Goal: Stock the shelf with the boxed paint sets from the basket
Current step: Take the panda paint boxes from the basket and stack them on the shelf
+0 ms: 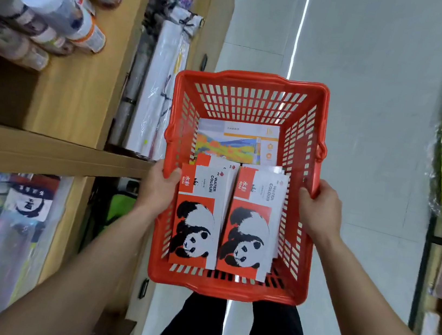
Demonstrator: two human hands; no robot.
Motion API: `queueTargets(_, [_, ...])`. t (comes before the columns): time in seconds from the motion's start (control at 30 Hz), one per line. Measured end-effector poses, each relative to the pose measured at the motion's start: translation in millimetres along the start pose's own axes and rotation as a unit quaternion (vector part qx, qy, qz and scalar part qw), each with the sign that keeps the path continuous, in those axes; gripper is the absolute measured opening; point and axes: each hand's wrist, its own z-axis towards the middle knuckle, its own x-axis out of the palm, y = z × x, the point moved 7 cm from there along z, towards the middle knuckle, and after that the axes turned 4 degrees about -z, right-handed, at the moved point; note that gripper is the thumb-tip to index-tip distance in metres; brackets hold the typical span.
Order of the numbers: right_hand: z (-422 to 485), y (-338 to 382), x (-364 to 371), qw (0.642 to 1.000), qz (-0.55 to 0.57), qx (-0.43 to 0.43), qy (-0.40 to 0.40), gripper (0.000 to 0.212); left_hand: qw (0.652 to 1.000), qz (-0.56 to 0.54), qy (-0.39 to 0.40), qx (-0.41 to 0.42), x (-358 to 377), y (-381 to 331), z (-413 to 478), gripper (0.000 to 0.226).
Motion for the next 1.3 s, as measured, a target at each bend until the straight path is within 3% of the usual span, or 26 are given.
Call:
queueTargets(0.1, [-14.1,-5.4,-4.4,1.000,0.005,0.012,0.021,0.030,0.998,0.057,-0.022,0.031,-1.6,2.6,-17.5,0.048])
queueTargets(0.2, [-47.6,-3.6,-25.4,0.997,-0.028,-0.030,-0.058,0.042,0.972,0.134,-0.100,0.163,-3.2,-15.6,-54.0,0.054])
queueTargets(0.27, [-72.0,-2.1,-28.4,0.993,-0.033,-0.075,-0.087,0.036,0.955,0.163,-0.083,0.234,13.6,-22.7,-76.7,0.045])
queueTargets(0.3, [-81.0,-3.2,-20.1,0.995,-0.021,-0.082,-0.059,0.034,0.955,0.162,-0.038,0.247,29.4,-20.2,-84.5,0.041])
queueTargets(0.37, [-91.9,-6.6,9.1,0.996,0.004,-0.072,0.044,0.038,0.971,0.113,0.073,0.199,63.7,-9.5,-93.2,0.038])
queueTargets(0.43, [-92.5,-7.8,32.7,0.994,0.002,-0.062,0.091,0.050,0.980,0.079,0.112,0.142,86.6,-0.2,-90.0,0.037])
queueTargets(0.57, [-80.2,-11.9,50.4,0.995,0.031,-0.020,0.089,0.052,0.976,0.116,0.111,0.146,99.5,3.3,-73.3,0.040])
queueTargets(0.67, [-80.8,-25.3,66.5,0.988,0.076,0.022,0.129,0.049,0.969,0.129,0.138,0.159,98.0,5.3,-66.2,0.041])
queueTargets(0.83, [-78.6,-31.0,67.7,0.984,0.130,0.038,0.111,0.048,0.958,0.139,0.203,0.145,98.7,9.1,-61.0,0.045])
queueTargets(0.97, [-76.9,-37.9,77.2,0.979,0.163,0.063,0.108,0.059,0.962,0.147,0.177,0.147,101.2,12.0,-64.6,0.055])
queueTargets(1.07, [-73.9,-41.3,85.7,0.977,0.172,0.055,0.115,0.055,0.965,0.159,0.118,0.174,100.4,9.4,-71.2,0.054])
queueTargets(1.17, [-75.7,-32.3,82.1,0.975,0.179,0.054,0.116,0.056,0.955,0.186,0.108,0.205,107.3,7.5,-79.3,0.055])
queueTargets(1.3, [-74.0,-38.7,86.0,0.971,0.196,0.058,0.122,0.061,0.951,0.242,0.126,0.149,116.7,15.6,-77.6,0.060])
